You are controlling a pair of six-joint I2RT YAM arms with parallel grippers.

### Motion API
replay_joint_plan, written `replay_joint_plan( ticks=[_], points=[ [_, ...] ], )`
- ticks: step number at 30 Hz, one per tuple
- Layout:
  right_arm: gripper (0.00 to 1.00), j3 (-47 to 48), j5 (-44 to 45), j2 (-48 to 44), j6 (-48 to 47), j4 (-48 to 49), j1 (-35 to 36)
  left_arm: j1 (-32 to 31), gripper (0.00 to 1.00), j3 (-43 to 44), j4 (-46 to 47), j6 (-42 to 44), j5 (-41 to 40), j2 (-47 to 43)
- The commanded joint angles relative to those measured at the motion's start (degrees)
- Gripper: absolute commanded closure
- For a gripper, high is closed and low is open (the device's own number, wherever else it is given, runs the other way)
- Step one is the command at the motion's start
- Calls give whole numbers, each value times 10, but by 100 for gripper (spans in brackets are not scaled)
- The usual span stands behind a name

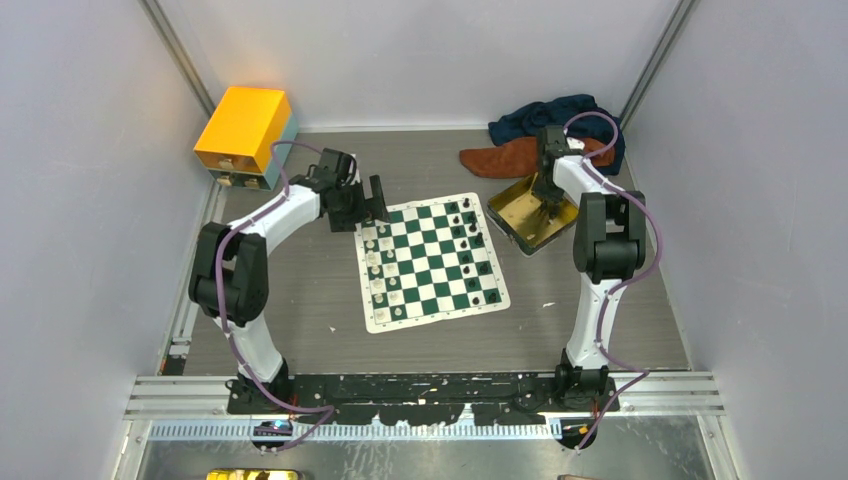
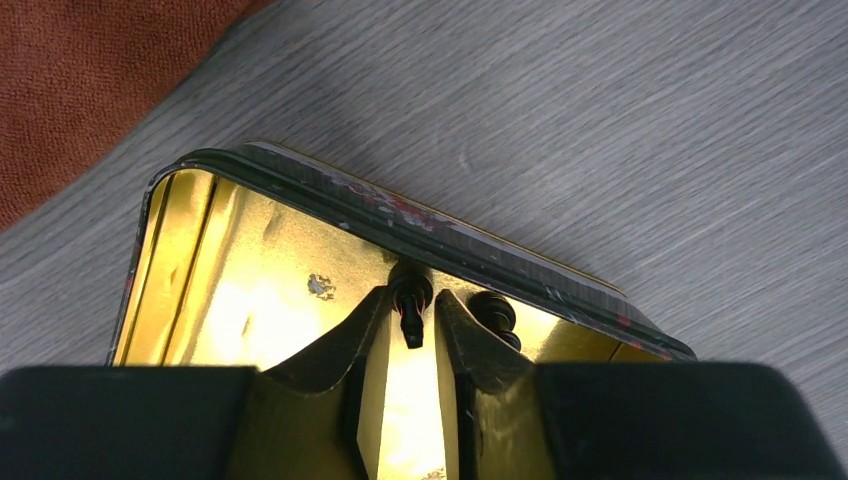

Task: Set up the chess pieces on the board
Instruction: Pick up the chess piece from the storage box.

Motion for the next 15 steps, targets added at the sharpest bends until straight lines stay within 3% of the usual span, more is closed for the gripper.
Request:
replay_joint_plan(
  ticks=[1,8,15],
  points=[
    [76,25,-3,-1,-2,9,-3,-2,0,25,15,2,0,0],
    [96,17,0,-10,-2,9,-3,-2,0,23,16,2,0,-1],
    [99,26,-2,-39,-12,5,-1,-2,0,22,16,2,-1,-8]
  ],
)
